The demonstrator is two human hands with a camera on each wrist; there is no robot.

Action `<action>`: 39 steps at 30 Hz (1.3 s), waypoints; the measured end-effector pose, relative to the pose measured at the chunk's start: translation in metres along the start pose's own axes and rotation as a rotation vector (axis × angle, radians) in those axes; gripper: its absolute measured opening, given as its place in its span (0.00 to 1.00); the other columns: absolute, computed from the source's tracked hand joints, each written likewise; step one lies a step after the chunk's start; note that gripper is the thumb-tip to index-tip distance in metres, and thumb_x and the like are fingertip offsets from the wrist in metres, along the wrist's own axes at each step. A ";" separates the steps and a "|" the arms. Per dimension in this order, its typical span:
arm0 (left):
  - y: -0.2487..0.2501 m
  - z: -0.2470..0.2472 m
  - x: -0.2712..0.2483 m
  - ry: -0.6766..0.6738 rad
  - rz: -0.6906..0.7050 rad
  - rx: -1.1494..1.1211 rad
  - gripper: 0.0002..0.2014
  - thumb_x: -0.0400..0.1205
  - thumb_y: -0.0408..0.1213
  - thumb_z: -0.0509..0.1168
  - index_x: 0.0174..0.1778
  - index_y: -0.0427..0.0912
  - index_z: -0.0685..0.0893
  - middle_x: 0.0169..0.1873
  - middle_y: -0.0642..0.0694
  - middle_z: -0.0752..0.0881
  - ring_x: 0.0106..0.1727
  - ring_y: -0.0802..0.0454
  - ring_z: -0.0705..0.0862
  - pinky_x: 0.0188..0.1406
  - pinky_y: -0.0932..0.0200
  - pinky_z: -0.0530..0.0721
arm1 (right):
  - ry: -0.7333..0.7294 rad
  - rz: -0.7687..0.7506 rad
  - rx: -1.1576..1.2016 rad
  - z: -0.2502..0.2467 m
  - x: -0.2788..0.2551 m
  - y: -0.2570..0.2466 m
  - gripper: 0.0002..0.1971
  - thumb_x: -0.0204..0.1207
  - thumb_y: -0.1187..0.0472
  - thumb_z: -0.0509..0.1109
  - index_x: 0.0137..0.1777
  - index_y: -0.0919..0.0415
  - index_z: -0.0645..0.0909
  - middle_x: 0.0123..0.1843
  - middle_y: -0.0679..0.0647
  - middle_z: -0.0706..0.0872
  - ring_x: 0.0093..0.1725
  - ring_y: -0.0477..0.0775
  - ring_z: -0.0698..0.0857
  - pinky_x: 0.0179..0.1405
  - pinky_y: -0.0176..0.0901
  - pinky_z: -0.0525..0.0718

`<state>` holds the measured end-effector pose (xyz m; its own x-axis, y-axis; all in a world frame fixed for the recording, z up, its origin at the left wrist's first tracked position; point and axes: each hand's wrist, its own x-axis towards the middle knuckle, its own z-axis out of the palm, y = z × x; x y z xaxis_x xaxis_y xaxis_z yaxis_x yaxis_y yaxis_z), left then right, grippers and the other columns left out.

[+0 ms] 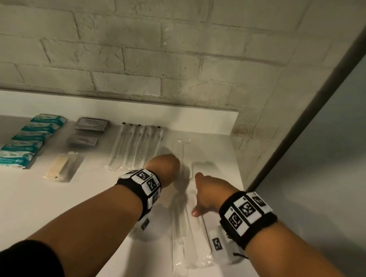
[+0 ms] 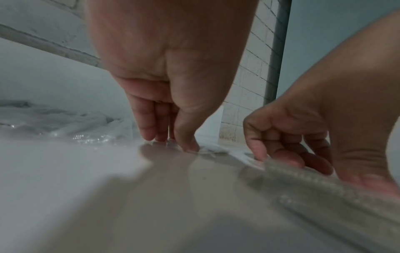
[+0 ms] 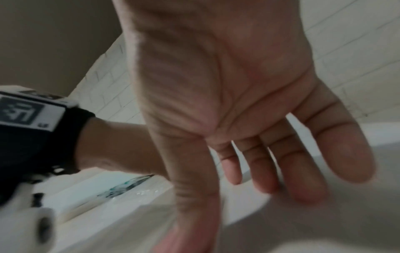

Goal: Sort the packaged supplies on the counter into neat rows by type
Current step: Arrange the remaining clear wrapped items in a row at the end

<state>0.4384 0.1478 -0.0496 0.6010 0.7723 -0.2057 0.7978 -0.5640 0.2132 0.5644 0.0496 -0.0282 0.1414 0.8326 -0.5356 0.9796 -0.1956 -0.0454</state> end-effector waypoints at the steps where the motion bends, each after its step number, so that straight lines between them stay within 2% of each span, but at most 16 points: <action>1: -0.001 -0.001 0.000 0.003 0.010 0.017 0.14 0.83 0.33 0.60 0.63 0.37 0.83 0.62 0.41 0.84 0.62 0.42 0.83 0.64 0.52 0.80 | 0.010 0.021 0.020 -0.001 0.003 0.003 0.44 0.64 0.45 0.81 0.74 0.62 0.63 0.65 0.58 0.81 0.61 0.61 0.83 0.56 0.50 0.82; 5: -0.004 -0.002 -0.003 0.017 0.027 -0.019 0.18 0.81 0.31 0.62 0.68 0.41 0.80 0.67 0.42 0.78 0.66 0.43 0.79 0.66 0.54 0.78 | 0.160 0.048 0.158 -0.009 -0.001 0.032 0.34 0.68 0.49 0.80 0.70 0.59 0.70 0.64 0.57 0.82 0.60 0.58 0.83 0.54 0.45 0.80; 7: -0.002 0.000 -0.005 0.087 0.084 -0.039 0.22 0.82 0.31 0.61 0.74 0.41 0.75 0.74 0.43 0.72 0.73 0.44 0.75 0.70 0.55 0.74 | 0.222 -0.013 0.241 -0.009 -0.008 0.040 0.30 0.68 0.55 0.80 0.70 0.54 0.75 0.67 0.52 0.82 0.61 0.52 0.84 0.53 0.40 0.81; 8: 0.000 0.002 -0.005 0.114 0.114 -0.039 0.23 0.83 0.33 0.60 0.77 0.42 0.72 0.78 0.44 0.68 0.76 0.46 0.71 0.72 0.56 0.70 | 0.199 -0.048 0.243 -0.008 -0.012 0.041 0.31 0.68 0.57 0.80 0.71 0.52 0.76 0.70 0.49 0.81 0.63 0.50 0.83 0.55 0.37 0.81; 10: 0.006 0.005 -0.001 0.110 0.152 -0.021 0.26 0.85 0.38 0.60 0.80 0.44 0.67 0.83 0.47 0.61 0.82 0.49 0.63 0.78 0.57 0.64 | 0.111 -0.119 0.102 -0.004 -0.019 0.038 0.36 0.70 0.55 0.79 0.78 0.49 0.71 0.79 0.43 0.72 0.73 0.48 0.76 0.68 0.40 0.76; 12: 0.012 0.007 0.005 0.055 0.150 0.008 0.29 0.83 0.45 0.63 0.81 0.45 0.65 0.84 0.47 0.60 0.83 0.49 0.61 0.81 0.54 0.62 | 0.072 -0.157 -0.047 0.000 -0.020 0.036 0.41 0.72 0.52 0.76 0.83 0.48 0.61 0.84 0.43 0.62 0.78 0.52 0.70 0.74 0.44 0.71; 14: 0.017 0.008 0.009 0.004 0.130 0.045 0.30 0.81 0.48 0.65 0.79 0.45 0.68 0.82 0.46 0.64 0.82 0.47 0.64 0.79 0.51 0.65 | 0.075 -0.159 -0.038 -0.001 -0.015 0.035 0.44 0.73 0.51 0.75 0.85 0.50 0.55 0.84 0.48 0.62 0.78 0.55 0.69 0.74 0.45 0.70; 18: 0.020 0.008 0.016 -0.001 0.105 0.054 0.29 0.81 0.46 0.66 0.77 0.43 0.71 0.79 0.45 0.69 0.79 0.45 0.68 0.77 0.50 0.68 | 0.070 -0.122 0.034 -0.013 0.010 0.034 0.45 0.75 0.55 0.74 0.85 0.54 0.49 0.83 0.56 0.64 0.77 0.60 0.71 0.76 0.49 0.67; 21: 0.020 0.009 0.020 0.012 0.082 0.048 0.27 0.79 0.46 0.68 0.74 0.44 0.75 0.74 0.43 0.75 0.74 0.43 0.74 0.73 0.49 0.74 | 0.045 -0.075 0.058 -0.027 0.034 0.030 0.45 0.75 0.62 0.73 0.86 0.56 0.47 0.82 0.59 0.65 0.75 0.64 0.73 0.73 0.51 0.73; 24: 0.019 0.012 0.020 0.011 0.065 0.005 0.22 0.78 0.45 0.70 0.68 0.45 0.79 0.67 0.43 0.79 0.67 0.40 0.79 0.66 0.48 0.79 | 0.049 -0.060 0.055 -0.038 0.054 0.026 0.43 0.76 0.69 0.69 0.85 0.63 0.47 0.80 0.64 0.68 0.70 0.64 0.78 0.66 0.50 0.79; 26: 0.018 0.013 0.020 0.007 0.060 -0.005 0.20 0.77 0.45 0.70 0.65 0.46 0.80 0.65 0.43 0.80 0.64 0.40 0.81 0.62 0.48 0.81 | 0.040 -0.039 0.054 -0.043 0.063 0.026 0.43 0.77 0.71 0.66 0.85 0.64 0.43 0.81 0.65 0.66 0.70 0.64 0.78 0.64 0.48 0.79; 30: 0.017 0.011 0.019 0.012 0.070 0.001 0.19 0.76 0.46 0.70 0.64 0.48 0.82 0.64 0.43 0.80 0.63 0.40 0.81 0.61 0.47 0.82 | 0.064 -0.053 0.091 -0.048 0.075 0.027 0.43 0.78 0.74 0.61 0.84 0.65 0.36 0.83 0.65 0.62 0.74 0.64 0.74 0.69 0.47 0.75; 32: 0.018 0.012 0.021 0.019 0.063 -0.018 0.17 0.76 0.45 0.70 0.62 0.49 0.84 0.62 0.44 0.81 0.61 0.41 0.82 0.60 0.47 0.83 | 0.074 -0.054 0.152 -0.049 0.078 0.028 0.40 0.81 0.73 0.57 0.85 0.63 0.35 0.80 0.65 0.68 0.72 0.63 0.77 0.64 0.46 0.76; 34: 0.020 0.011 0.019 0.026 0.045 -0.044 0.15 0.77 0.43 0.69 0.59 0.48 0.85 0.60 0.45 0.82 0.60 0.41 0.83 0.59 0.46 0.83 | 0.105 -0.042 0.214 -0.048 0.082 0.030 0.36 0.84 0.70 0.54 0.85 0.61 0.37 0.75 0.65 0.75 0.67 0.63 0.81 0.60 0.47 0.78; 37: 0.024 0.013 0.018 0.040 0.032 -0.043 0.16 0.78 0.40 0.67 0.62 0.45 0.84 0.61 0.44 0.82 0.61 0.41 0.83 0.60 0.47 0.83 | 0.205 -0.033 0.225 -0.043 0.083 0.034 0.31 0.83 0.67 0.58 0.84 0.63 0.51 0.74 0.66 0.75 0.69 0.65 0.79 0.65 0.50 0.76; 39: 0.024 0.013 0.017 0.043 0.011 -0.104 0.17 0.78 0.39 0.66 0.63 0.44 0.82 0.63 0.43 0.82 0.61 0.41 0.83 0.62 0.47 0.82 | 0.234 -0.046 0.228 -0.039 0.082 0.037 0.31 0.81 0.66 0.60 0.83 0.61 0.56 0.75 0.66 0.74 0.72 0.66 0.77 0.68 0.51 0.75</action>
<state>0.4687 0.1438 -0.0606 0.6051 0.7794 -0.1627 0.7806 -0.5405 0.3138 0.6183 0.1307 -0.0407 0.1522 0.9346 -0.3215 0.9324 -0.2437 -0.2669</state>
